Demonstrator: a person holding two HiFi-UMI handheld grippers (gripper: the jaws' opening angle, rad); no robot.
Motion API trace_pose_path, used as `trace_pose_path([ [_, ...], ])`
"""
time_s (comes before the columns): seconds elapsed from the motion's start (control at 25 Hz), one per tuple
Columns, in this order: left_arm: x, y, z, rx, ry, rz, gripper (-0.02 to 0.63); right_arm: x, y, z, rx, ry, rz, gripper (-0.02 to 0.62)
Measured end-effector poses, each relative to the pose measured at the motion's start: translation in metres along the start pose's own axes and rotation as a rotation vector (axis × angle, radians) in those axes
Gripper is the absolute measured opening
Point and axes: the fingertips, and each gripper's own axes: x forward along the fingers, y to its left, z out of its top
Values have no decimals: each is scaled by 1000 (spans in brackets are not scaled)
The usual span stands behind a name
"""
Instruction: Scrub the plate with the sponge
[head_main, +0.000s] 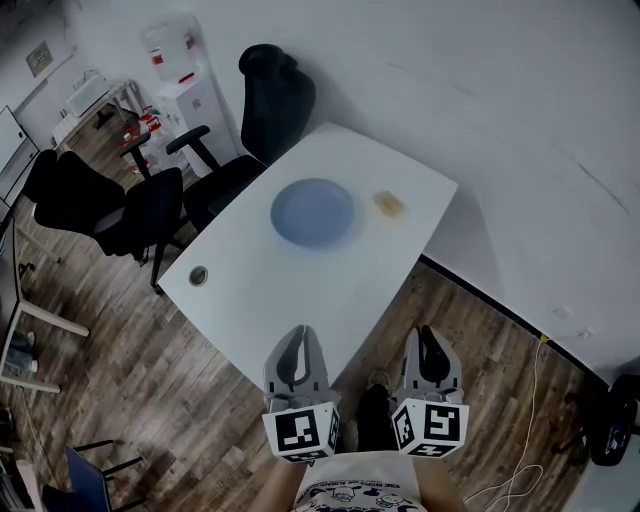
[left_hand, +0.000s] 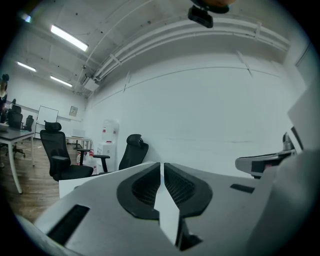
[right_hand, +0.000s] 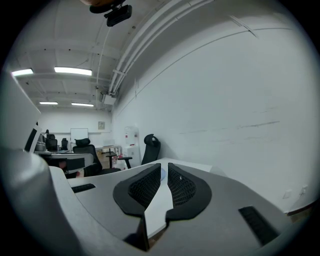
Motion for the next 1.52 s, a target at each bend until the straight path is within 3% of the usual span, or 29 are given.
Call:
trace_pose_path([
  [0.44,89,-20,23,-36,-35,123,15,95,-56,36,-34,-10,107,44],
  [0.8,133,-44,22,-51,-19,200,17,145,-100,35,-20,18,169,44],
  [1.52,148,3,-5,-85,67,315,17,203,-81,13,-9,87,225,44],
])
